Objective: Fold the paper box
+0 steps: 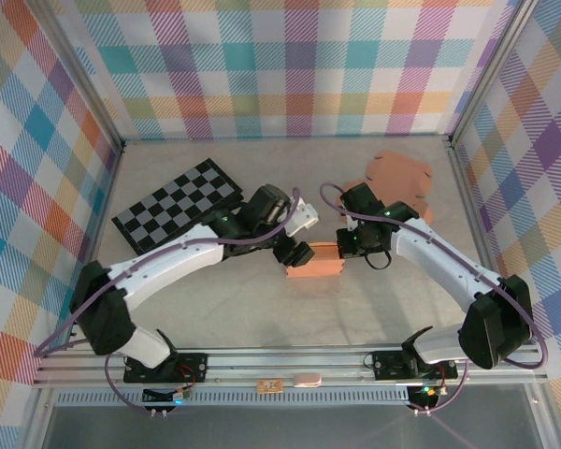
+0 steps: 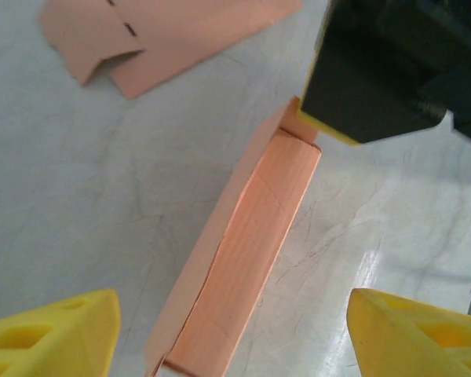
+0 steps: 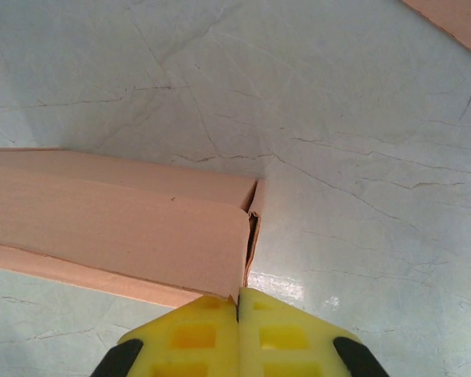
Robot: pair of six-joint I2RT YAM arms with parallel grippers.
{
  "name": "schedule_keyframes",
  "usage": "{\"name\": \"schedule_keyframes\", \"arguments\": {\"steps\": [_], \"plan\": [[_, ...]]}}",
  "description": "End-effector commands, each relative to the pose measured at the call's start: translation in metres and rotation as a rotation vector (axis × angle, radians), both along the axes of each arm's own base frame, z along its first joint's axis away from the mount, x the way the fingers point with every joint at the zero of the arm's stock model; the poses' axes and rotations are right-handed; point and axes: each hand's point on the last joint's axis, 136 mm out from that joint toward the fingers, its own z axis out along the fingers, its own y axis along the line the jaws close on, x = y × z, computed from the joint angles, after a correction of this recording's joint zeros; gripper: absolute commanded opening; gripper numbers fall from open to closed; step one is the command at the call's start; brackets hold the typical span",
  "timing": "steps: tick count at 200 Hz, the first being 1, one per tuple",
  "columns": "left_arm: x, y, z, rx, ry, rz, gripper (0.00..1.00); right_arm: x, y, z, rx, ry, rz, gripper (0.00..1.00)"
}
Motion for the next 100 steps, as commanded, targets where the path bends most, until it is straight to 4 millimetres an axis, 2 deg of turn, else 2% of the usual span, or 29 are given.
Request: {"name": "schedule_keyframes", "arguments": {"steps": [1,26,39,52,68,100], "plan": [[0.0,0.033,0.005,0.035,0.021,0.164,0.72,-0.001,0.0,0.001,-0.022,0.021,-0.009,0.03],[-0.003,0.065,-0.014,0.118,0.145,0.269,0.59,-0.001,0.001,0.001,-0.024,0.024,-0.006,0.03],[-0.004,0.071,-0.02,0.11,0.238,0.297,0.5,-0.001,0.001,0.002,-0.025,0.025,-0.006,0.03],[-0.004,0.069,-0.021,0.089,0.311,0.304,0.38,-0.001,0.001,0.002,-0.027,0.027,-0.005,0.03],[-0.004,0.061,-0.02,0.084,0.362,0.297,0.32,-0.001,0.0,0.001,-0.031,0.027,-0.006,0.03],[0.001,0.05,-0.027,0.09,0.409,0.292,0.3,-0.001,0.0,-0.001,-0.034,0.032,-0.012,0.03]]}}
